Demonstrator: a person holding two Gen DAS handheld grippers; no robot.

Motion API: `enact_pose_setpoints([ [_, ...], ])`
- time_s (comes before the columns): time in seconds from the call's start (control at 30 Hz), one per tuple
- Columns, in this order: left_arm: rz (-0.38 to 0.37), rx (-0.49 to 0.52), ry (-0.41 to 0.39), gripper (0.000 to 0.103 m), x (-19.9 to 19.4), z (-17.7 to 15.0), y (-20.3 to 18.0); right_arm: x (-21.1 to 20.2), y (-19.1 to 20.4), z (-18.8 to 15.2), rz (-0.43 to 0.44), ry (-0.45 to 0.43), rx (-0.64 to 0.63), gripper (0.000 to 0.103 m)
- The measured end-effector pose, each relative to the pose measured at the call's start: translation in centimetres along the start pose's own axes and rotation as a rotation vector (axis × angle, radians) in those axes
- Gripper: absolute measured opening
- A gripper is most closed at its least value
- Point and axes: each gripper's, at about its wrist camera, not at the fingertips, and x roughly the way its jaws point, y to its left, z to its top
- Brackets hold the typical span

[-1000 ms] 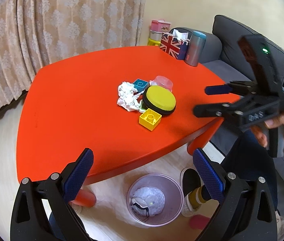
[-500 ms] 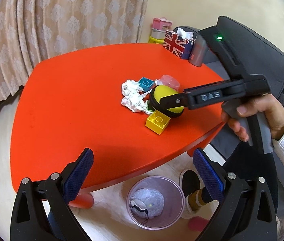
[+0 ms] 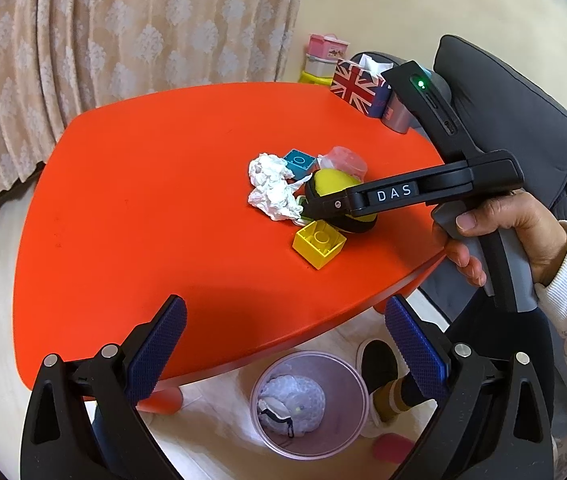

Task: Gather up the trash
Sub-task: 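Lift the yellow disc with the right gripper while the left gripper grasps the yellow block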

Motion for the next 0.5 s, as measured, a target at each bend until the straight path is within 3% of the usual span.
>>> enact_pose_setpoints([
  [0.5, 0.000, 0.037, 0.007, 0.095, 1.3, 1.3, -0.9, -4.4, -0.8, -0.5, 0.011, -0.075, -0.017, 0.082],
])
